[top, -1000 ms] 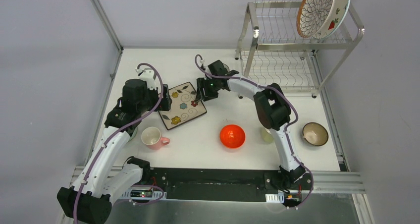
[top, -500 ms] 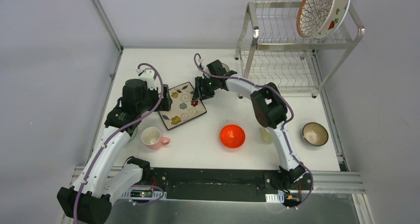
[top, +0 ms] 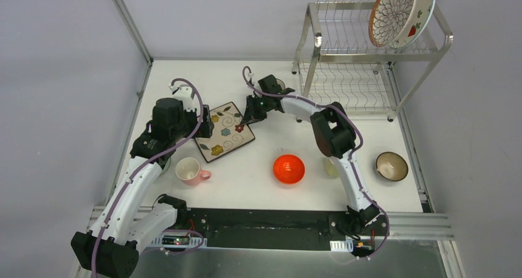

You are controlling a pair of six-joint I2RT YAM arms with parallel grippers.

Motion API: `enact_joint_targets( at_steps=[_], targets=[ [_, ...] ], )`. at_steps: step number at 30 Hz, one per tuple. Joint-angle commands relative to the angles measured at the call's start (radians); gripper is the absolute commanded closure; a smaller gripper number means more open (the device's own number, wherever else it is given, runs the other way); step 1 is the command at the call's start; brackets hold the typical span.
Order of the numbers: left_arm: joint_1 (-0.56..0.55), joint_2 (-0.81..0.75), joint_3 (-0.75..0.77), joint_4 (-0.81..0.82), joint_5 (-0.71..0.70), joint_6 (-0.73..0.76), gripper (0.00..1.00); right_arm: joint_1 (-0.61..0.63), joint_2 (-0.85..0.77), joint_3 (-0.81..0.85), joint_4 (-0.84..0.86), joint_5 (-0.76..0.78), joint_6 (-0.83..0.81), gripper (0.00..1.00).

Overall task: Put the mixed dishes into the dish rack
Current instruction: Pick up the plate at the center of the board.

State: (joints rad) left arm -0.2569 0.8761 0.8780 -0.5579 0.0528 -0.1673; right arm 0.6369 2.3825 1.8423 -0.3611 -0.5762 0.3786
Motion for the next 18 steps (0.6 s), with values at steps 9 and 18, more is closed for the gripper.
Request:
enact_joint_targets(
  at_steps=[9,18],
  targets=[
    [-0.01,0.046,0.014,0.02,-0.035,-0.09,0.18,0.01,-0.274,-0.08,0.037,0.15,-0.014,1.0],
    [0.006,0.135,0.107,-0.014,0.021,-0.239,0.2,0.06,-0.405,-0.031,-0.154,0.328,-0.125,1.0]
  ],
)
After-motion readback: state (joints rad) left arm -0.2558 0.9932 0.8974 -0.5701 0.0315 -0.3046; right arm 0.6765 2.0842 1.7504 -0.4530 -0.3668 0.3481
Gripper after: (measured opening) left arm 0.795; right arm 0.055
